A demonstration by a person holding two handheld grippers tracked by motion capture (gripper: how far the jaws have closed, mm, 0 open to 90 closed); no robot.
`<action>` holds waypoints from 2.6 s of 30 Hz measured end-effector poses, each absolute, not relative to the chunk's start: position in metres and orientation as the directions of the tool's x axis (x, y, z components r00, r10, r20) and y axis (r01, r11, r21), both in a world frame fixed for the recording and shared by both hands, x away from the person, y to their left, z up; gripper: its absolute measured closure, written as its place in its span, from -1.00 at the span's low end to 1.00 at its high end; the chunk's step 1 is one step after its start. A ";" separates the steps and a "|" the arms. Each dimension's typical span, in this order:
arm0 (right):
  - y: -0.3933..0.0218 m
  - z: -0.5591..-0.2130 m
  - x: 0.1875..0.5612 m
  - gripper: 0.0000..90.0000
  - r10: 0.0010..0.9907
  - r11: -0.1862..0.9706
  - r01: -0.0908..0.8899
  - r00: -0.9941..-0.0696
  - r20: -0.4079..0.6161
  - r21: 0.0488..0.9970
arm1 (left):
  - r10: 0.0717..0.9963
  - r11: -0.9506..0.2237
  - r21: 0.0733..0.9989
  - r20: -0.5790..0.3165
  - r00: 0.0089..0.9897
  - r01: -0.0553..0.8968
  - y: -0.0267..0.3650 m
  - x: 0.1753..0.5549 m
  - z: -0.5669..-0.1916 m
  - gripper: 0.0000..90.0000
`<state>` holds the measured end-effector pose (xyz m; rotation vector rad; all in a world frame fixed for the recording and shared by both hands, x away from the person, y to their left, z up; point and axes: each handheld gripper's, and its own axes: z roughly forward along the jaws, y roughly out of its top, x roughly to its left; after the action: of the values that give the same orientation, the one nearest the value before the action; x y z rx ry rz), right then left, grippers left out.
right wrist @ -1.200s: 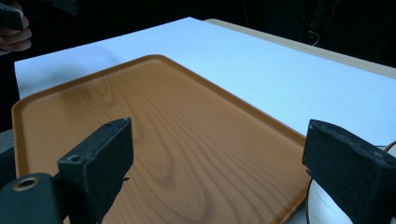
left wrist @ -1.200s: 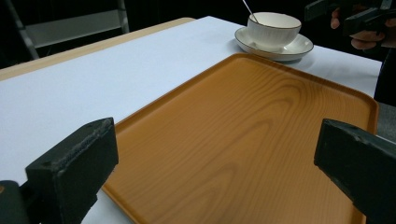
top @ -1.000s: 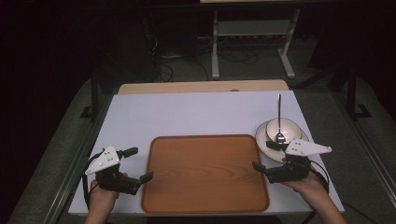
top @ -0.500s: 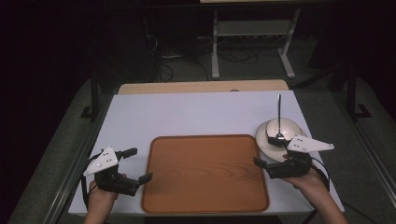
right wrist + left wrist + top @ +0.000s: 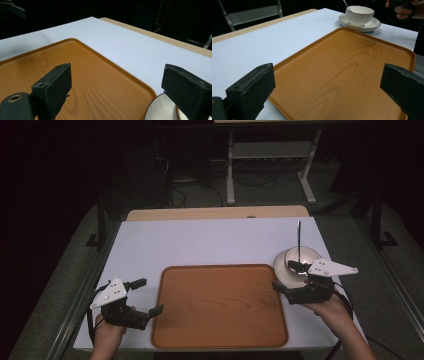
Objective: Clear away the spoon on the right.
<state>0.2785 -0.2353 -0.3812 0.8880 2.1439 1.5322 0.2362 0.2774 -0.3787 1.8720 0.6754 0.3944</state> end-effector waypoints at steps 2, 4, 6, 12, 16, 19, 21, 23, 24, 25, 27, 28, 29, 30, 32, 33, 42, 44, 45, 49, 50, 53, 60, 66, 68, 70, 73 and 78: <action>-0.236 -0.380 0.281 -0.81 0.675 0.211 0.284 -0.734 0.070 0.935 | 0.616 -0.284 0.920 -0.039 0.787 0.269 0.277 0.236 -0.379 -1.00; -0.237 -0.379 0.285 -0.81 0.682 0.202 0.283 -0.728 0.072 0.938 | 0.616 -0.284 0.921 -0.039 0.787 0.268 0.276 0.237 -0.379 -1.00; -0.237 -0.378 0.287 -0.81 0.685 0.201 0.285 -0.725 0.074 0.937 | 0.614 -0.285 0.920 -0.041 0.788 0.270 0.277 0.237 -0.379 -1.00; -0.238 -0.377 0.295 -0.81 0.698 0.188 0.296 -0.711 0.084 0.937 | 0.621 -0.273 0.922 -0.049 0.782 0.275 0.279 0.237 -0.379 -1.00; -0.239 -0.375 0.301 -0.81 0.700 0.188 0.295 -0.709 0.083 0.937 | 0.622 -0.276 0.921 -0.048 0.782 0.276 0.278 0.237 -0.379 -1.00; -0.240 -0.374 0.306 -0.81 0.706 0.188 0.298 -0.704 0.082 0.936 | 0.622 -0.276 0.921 -0.047 0.781 0.275 0.278 0.237 -0.379 -1.00; -0.241 -0.374 0.308 -0.81 0.708 0.187 0.299 -0.701 0.083 0.936 | 0.623 -0.275 0.921 -0.048 0.781 0.276 0.278 0.237 -0.379 -1.00; -0.242 -0.374 0.310 -0.81 0.709 0.182 0.303 -0.699 0.088 0.936 | 0.623 -0.273 0.921 -0.051 0.781 0.278 0.278 0.237 -0.379 -1.00; -0.243 -0.373 0.311 -0.81 0.708 0.183 0.303 -0.701 0.089 0.935 | 0.623 -0.272 0.921 -0.052 0.780 0.278 0.278 0.237 -0.379 -1.00; -0.243 -0.373 0.312 -0.81 0.709 0.183 0.303 -0.700 0.088 0.935 | 0.623 -0.272 0.921 -0.052 0.781 0.278 0.278 0.238 -0.379 -1.00; -0.243 -0.372 0.314 -0.81 0.710 0.183 0.304 -0.699 0.088 0.935 | 0.621 -0.273 0.921 -0.051 0.782 0.277 0.278 0.238 -0.379 -1.00; -0.244 -0.371 0.315 -0.81 0.710 0.182 0.304 -0.698 0.088 0.935 | 0.621 -0.273 0.921 -0.051 0.782 0.277 0.278 0.238 -0.379 -1.00; -0.245 -0.370 0.318 -0.81 0.711 0.182 0.303 -0.697 0.088 0.936 | 0.620 -0.275 0.921 -0.050 0.783 0.276 0.278 0.238 -0.379 -1.00; -0.245 -0.370 0.318 -0.81 0.711 0.182 0.303 -0.697 0.088 0.936 | 0.620 -0.274 0.921 -0.051 0.783 0.277 0.278 0.238 -0.379 -1.00; -0.245 -0.369 0.321 -0.81 0.714 0.179 0.303 -0.694 0.088 0.936 | 0.621 -0.274 0.921 -0.051 0.782 0.278 0.278 0.238 -0.379 -1.00; -0.245 -0.368 0.322 -0.81 0.716 0.179 0.304 -0.692 0.087 0.936 | 0.621 -0.274 0.921 -0.052 0.782 0.279 0.278 0.238 -0.379 -1.00; -0.250 -0.362 0.331 -0.81 0.728 0.182 0.302 -0.681 0.078 0.936 | 0.620 -0.273 0.920 -0.054 0.783 0.280 0.278 0.238 -0.380 -1.00; -0.251 -0.361 0.334 -0.81 0.729 0.185 0.305 -0.680 0.077 0.934 | 0.620 -0.273 0.920 -0.054 0.782 0.280 0.278 0.238 -0.380 -1.00; -0.252 -0.361 0.336 -0.81 0.729 0.185 0.306 -0.680 0.078 0.934 | 0.621 -0.273 0.920 -0.054 0.782 0.280 0.278 0.238 -0.380 -1.00; -0.254 -0.360 0.341 -0.81 0.732 0.191 0.314 -0.676 0.078 0.930 | 0.621 -0.273 0.920 -0.055 0.782 0.282 0.278 0.238 -0.380 -1.00; -0.255 -0.359 0.342 -0.81 0.732 0.192 0.315 -0.677 0.078 0.929 | 0.621 -0.273 0.920 -0.055 0.782 0.282 0.278 0.238 -0.380 -1.00; -0.256 -0.357 0.346 -0.81 0.734 0.192 0.316 -0.675 0.078 0.929 | 0.620 -0.277 0.919 -0.053 0.783 0.281 0.277 0.238 -0.380 -1.00; -0.259 -0.355 0.356 -0.81 0.729 0.200 0.329 -0.679 0.084 0.923 | 0.619 -0.277 0.919 -0.054 0.783 0.281 0.278 0.239 -0.380 -1.00; -0.261 -0.353 0.363 -0.81 0.733 0.199 0.333 -0.675 0.085 0.922 | 0.619 -0.278 0.918 -0.053 0.784 0.282 0.277 0.239 -0.380 -1.00; -0.261 -0.353 0.366 -0.81 0.737 0.201 0.336 -0.671 0.084 0.920 | 0.619 -0.279 0.918 -0.052 0.784 0.281 0.277 0.239 -0.380 -1.00; -0.261 -0.353 0.370 -0.81 0.738 0.206 0.344 -0.669 0.085 0.916 | 0.619 -0.280 0.918 -0.053 0.784 0.282 0.277 0.239 -0.380 -1.00; -0.261 -0.353 0.376 -0.81 0.740 0.209 0.354 -0.667 0.090 0.911 | 0.619 -0.281 0.917 -0.051 0.784 0.282 0.277 0.239 -0.380 -1.00; -0.261 -0.355 0.387 -0.81 0.741 0.219 0.370 -0.665 0.092 0.903 | 0.617 -0.281 0.917 -0.052 0.785 0.282 0.277 0.239 -0.380 -1.00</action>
<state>0.3867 -0.2605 -0.3546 1.0321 2.1412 1.4283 0.2390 0.2767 -0.3802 1.8754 0.6850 0.3802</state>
